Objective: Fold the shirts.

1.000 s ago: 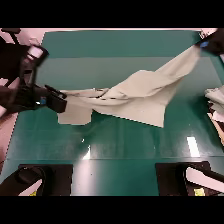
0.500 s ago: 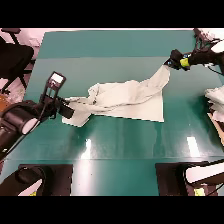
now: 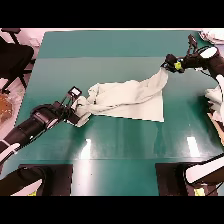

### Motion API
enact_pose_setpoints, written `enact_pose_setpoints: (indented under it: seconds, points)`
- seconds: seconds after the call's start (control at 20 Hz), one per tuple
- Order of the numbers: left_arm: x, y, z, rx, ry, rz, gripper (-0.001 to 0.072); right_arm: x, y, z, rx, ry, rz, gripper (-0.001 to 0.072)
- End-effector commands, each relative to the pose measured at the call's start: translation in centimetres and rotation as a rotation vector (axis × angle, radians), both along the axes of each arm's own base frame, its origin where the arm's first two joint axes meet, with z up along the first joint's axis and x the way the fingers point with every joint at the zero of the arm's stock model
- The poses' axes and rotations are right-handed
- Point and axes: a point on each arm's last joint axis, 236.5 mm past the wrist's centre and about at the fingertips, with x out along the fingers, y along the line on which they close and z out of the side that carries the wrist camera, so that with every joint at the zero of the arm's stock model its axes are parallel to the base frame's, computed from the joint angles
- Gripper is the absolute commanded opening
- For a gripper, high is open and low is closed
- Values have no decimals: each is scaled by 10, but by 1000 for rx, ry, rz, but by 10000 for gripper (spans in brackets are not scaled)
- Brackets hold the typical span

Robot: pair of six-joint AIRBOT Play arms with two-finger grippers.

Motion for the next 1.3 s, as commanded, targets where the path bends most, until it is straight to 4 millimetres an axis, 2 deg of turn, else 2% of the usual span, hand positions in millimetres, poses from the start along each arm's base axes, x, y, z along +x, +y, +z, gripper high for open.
enact_pose_setpoints:
  seconds: [0.0, 0.05, 0.15, 0.2, 0.25, 0.3, 0.35, 0.45, 0.5, 0.55, 0.6, 0.75, 0.8, 0.85, 1.0, 1.1, 1.25]
  points:
    - [5, 18, -14, 9, 33, 66, 28, -6, -9, -6, 7, 33, -1, 604]
    - [9, 34, -11, -2, 45, 145, 28, -10, -15, -8, 13, 54, -1, 629]
    - [17, 69, 1, 2, 65, 278, 29, -21, -27, -8, 20, 90, 1, 629]
    - [23, 86, 12, 7, 63, 331, 86, -26, -33, -3, 18, 90, 7, 629]
    - [30, 100, 23, 9, 51, 370, 395, -30, -39, 5, 12, 82, 12, 629]
    - [38, 112, 37, -2, 35, 411, 511, -34, -43, 15, 2, 68, 18, 628]
    - [44, 118, 51, -13, 20, 422, 512, -39, -49, 27, -16, 46, 24, 629]
    - [52, 116, 80, -67, -13, 401, 514, -50, -55, 51, -43, 8, 49, 629]
    - [51, 110, 93, -113, -13, 384, 516, -55, -60, 61, -49, -5, 45, 629]
    - [48, 105, 102, -160, 0, 370, 579, -60, -65, 72, -54, -16, 39, 629]
    - [42, 103, 106, -219, 27, 370, 586, -67, -68, 79, -55, -16, 39, 628]
    - [14, 102, 99, -389, 175, 345, 586, -101, -66, 87, -49, 46, 109, 627]
    - [11, 106, 102, -442, 186, 326, 622, -112, -63, 88, -44, 68, 134, 627]
    - [8, 113, 103, -472, 191, 319, 685, -129, -60, 86, -40, 96, 168, 626]
    - [-6, 136, 95, -525, 249, 319, 686, -175, -43, 73, -14, 175, 230, 627]
    - [-9, 124, 83, -578, 318, 263, 686, -196, -33, 61, -21, 175, 260, 627]
    - [4, 101, 68, -686, 359, 175, 686, -219, -25, 48, -36, 152, 242, 627]
